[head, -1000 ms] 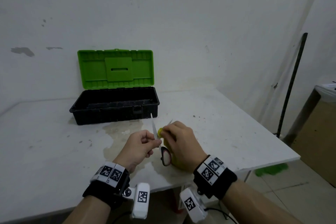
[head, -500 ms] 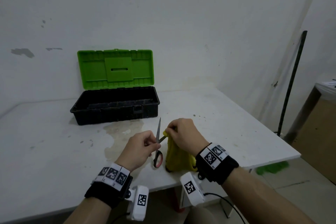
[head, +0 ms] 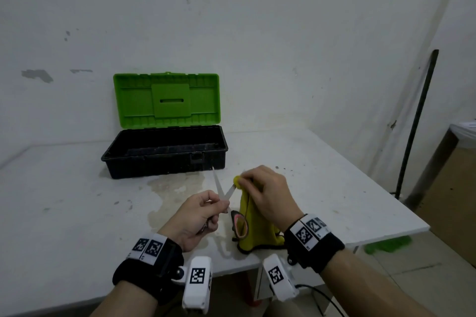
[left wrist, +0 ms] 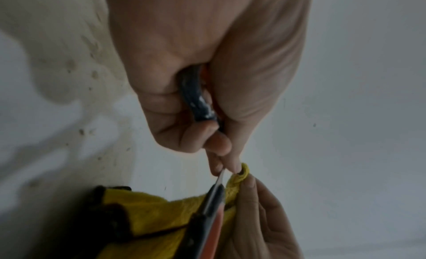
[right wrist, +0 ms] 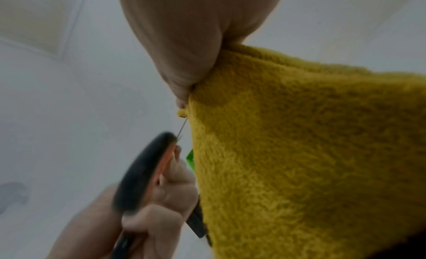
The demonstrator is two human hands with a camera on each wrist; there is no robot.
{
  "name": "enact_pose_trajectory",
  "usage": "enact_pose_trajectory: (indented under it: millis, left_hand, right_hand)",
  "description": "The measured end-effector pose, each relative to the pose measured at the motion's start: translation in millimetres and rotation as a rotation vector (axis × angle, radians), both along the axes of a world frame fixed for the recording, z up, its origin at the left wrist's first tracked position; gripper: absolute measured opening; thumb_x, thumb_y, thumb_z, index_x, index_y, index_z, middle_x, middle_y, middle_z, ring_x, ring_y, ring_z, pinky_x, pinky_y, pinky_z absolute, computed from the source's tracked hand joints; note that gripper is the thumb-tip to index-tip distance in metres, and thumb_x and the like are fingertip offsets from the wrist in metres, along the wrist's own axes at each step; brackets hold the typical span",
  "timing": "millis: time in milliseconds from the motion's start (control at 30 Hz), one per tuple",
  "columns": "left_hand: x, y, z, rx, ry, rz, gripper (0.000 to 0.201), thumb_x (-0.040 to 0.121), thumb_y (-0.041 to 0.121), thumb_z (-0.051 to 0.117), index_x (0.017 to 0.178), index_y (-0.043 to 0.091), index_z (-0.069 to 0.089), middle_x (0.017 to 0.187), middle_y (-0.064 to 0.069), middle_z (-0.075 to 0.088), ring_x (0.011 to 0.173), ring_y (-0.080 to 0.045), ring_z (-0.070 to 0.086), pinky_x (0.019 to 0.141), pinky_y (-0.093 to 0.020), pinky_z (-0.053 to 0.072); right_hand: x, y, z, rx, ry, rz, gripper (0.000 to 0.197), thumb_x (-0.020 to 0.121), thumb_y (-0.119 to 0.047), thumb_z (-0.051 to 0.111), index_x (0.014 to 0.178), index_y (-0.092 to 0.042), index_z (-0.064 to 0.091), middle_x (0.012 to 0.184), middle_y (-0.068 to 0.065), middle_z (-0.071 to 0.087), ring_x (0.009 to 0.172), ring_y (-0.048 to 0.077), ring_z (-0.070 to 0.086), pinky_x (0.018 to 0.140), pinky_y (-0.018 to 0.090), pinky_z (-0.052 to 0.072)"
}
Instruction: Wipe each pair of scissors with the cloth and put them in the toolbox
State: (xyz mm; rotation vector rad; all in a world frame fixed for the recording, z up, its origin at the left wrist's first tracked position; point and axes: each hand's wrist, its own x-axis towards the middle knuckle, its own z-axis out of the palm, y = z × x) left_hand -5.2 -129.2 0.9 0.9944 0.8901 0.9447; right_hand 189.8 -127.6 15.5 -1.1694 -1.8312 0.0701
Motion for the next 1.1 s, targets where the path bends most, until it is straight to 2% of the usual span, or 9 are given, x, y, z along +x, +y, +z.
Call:
enact_pose_trajectory:
  millis: [133,233,333,400,533,700,867,933,1100]
  left_hand:
    - [-0.5,-2.5,0.0,0.016,0.022,-0.017,0.020,0.091,-0.003,0.064,0.076,0.006,0.054,0.071,-0.012,0.063,0.045,-0.008,0.042,0.040,-0.016,0.033]
    - [0.6,-1.8,0.7,0.028,0.025,-0.001,0.018,0.091,-0.002,0.064,0.077,0.005,0.055,0.072,-0.012,0.063,0.045,-0.008,0.043,0.040,-0.016,0.034]
    - [2.3,-0.8,1.1,0.060,0.045,-0.021,0.016,0.090,0.000,0.066,0.080,0.005,0.055,0.074,-0.013,0.064,0.046,-0.009,0.044,0.041,-0.016,0.035]
    - [2.7,-0.6,-0.3,0.074,0.067,-0.026,0.019,0.090,-0.001,0.066,0.079,0.007,0.053,0.073,-0.014,0.064,0.046,-0.009,0.043,0.041,-0.017,0.036]
    - [2.3,-1.0,-4.7,0.120,0.152,0.004,0.020,0.089,-0.002,0.068,0.080,0.007,0.053,0.071,-0.013,0.065,0.046,-0.011,0.043,0.040,-0.017,0.035]
    - [4.1,4.4,-7.0,0.220,0.249,0.074,0.020,0.086,0.002,0.073,0.078,0.007,0.055,0.067,-0.008,0.063,0.048,-0.012,0.046,0.045,-0.022,0.037]
    - [1.4,4.1,-8.4,0.243,0.290,0.085,0.022,0.087,0.000,0.072,0.077,0.008,0.054,0.070,-0.012,0.064,0.046,-0.012,0.046,0.045,-0.022,0.038]
    - [-0.3,4.2,-10.3,0.209,0.273,0.093,0.022,0.088,0.000,0.071,0.078,0.009,0.054,0.071,-0.011,0.065,0.047,-0.012,0.045,0.044,-0.021,0.038]
    - [-0.7,7.2,-12.1,0.157,0.212,0.116,0.015,0.089,0.002,0.070,0.083,0.006,0.056,0.071,-0.009,0.065,0.047,-0.011,0.045,0.041,-0.017,0.037]
  right_hand:
    - [11.0,7.1,11.0,0.020,0.111,-0.187,0.008,0.092,-0.026,0.067,0.090,-0.020,0.072,0.086,-0.009,0.067,0.082,0.002,0.056,0.077,0.016,0.042]
    - [0.4,-10.7,10.3,0.034,0.120,-0.059,0.006,0.092,-0.021,0.067,0.089,-0.018,0.071,0.085,-0.008,0.064,0.078,0.003,0.060,0.072,0.012,0.044]
    - [-11.2,-21.9,-0.2,-0.010,0.009,0.059,0.006,0.092,-0.019,0.067,0.091,-0.015,0.071,0.087,-0.004,0.062,0.075,0.003,0.059,0.068,0.011,0.046]
    - [-6.4,-12.9,-1.2,0.008,-0.004,-0.019,0.007,0.091,-0.021,0.067,0.091,-0.016,0.072,0.087,-0.004,0.063,0.078,0.002,0.057,0.073,0.011,0.044]
    - [9.0,4.2,12.6,-0.041,0.067,-0.214,0.011,0.091,-0.025,0.066,0.091,-0.017,0.074,0.085,-0.005,0.064,0.080,0.003,0.054,0.079,0.020,0.045]
    - [-14.1,-11.7,10.6,-0.140,-0.027,-0.077,0.011,0.091,-0.023,0.066,0.090,-0.018,0.076,0.086,-0.003,0.063,0.076,0.005,0.055,0.071,0.008,0.040]
    - [-6.2,4.6,12.4,-0.207,-0.056,-0.203,0.017,0.093,-0.027,0.063,0.094,-0.017,0.076,0.091,0.003,0.066,0.086,0.017,0.059,0.082,0.029,0.046]
    - [0.5,7.9,17.1,-0.195,-0.015,-0.258,0.017,0.093,-0.028,0.063,0.095,-0.017,0.075,0.092,0.003,0.067,0.088,0.018,0.060,0.085,0.032,0.048]
    - [-22.5,-17.0,9.6,-0.151,-0.005,-0.030,0.010,0.091,-0.024,0.066,0.088,-0.019,0.075,0.084,-0.003,0.064,0.071,0.007,0.061,0.071,0.019,0.049]
